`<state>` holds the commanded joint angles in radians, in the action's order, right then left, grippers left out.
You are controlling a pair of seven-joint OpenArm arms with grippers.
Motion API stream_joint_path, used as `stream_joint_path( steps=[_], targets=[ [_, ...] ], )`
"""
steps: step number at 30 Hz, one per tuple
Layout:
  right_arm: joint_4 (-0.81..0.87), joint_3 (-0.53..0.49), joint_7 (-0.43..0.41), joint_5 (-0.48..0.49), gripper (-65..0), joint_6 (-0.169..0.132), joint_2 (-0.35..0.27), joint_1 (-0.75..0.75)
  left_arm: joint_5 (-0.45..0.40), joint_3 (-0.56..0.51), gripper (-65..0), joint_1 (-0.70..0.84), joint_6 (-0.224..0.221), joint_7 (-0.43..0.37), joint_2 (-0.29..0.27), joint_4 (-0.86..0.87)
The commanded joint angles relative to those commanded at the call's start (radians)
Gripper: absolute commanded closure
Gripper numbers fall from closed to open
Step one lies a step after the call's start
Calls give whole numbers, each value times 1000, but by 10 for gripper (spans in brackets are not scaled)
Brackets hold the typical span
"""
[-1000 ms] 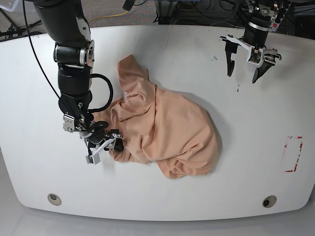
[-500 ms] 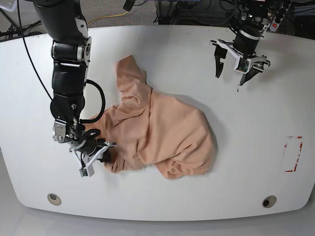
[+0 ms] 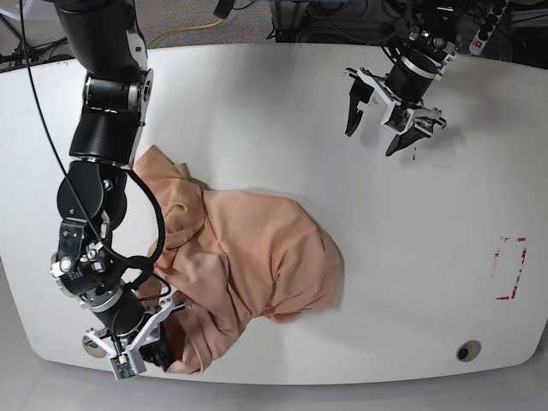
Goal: Fold the T-shirt properly
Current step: 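Lift the grasped shirt with the right gripper and drag it away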
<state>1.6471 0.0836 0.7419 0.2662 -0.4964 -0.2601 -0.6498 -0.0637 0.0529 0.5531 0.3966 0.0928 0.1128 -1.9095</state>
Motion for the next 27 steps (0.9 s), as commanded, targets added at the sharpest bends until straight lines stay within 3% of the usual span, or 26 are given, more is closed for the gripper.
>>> stream_joint_path(
  steps=[4,11,27],
  targets=[
    [43,-86,0,2,0,3,-64,-81,0,0,-425,-17,0,0,0,0],
    [78,-175,2,2,0,5,-104,-256,0,2,-425,-41,0,0,0,-2],
    [71,-338,2,0,0,6,-104,-656,0,2,-426,-101,-2,0,-5,-6]
  ],
)
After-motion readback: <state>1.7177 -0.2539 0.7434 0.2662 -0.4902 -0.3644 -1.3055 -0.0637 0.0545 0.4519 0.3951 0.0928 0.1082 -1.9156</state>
